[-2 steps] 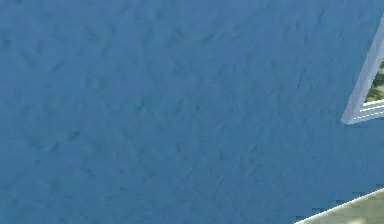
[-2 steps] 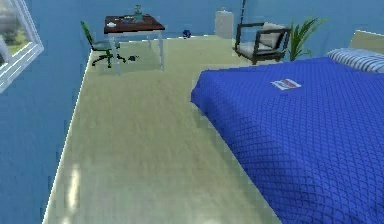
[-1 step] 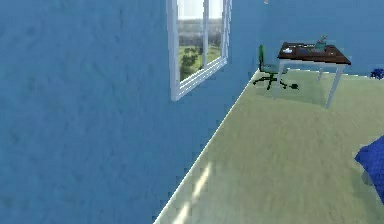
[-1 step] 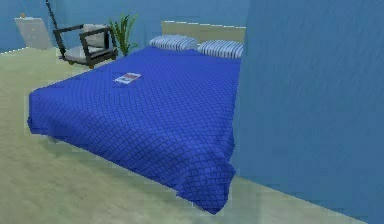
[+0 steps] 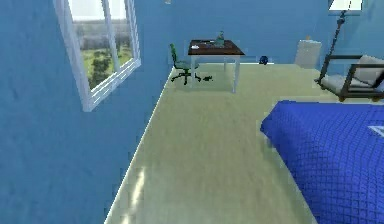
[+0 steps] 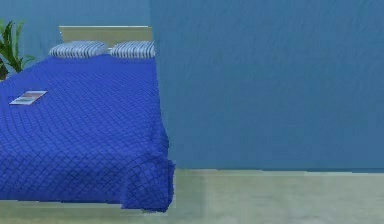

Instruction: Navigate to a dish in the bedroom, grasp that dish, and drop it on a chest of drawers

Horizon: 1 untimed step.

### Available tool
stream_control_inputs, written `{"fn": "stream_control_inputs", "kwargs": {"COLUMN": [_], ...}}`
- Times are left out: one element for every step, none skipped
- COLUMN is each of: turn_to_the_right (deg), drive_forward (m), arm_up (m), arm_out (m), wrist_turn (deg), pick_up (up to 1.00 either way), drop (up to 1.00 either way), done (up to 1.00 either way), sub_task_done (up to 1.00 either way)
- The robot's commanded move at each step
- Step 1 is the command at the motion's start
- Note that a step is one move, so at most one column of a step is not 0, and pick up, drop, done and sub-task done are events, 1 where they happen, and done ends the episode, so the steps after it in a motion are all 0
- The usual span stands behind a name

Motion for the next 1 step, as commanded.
{"fn": "stream_control_inputs", "kwargs": {"turn_to_the_right": [0.0], "drive_forward": [1.00], "arm_up": [0.00], "arm_out": [0.00], "wrist_turn": [0.0], "pick_up": [0.00], "drop": [0.00], "done": [0.00], "sub_task_done": [0.00]}}
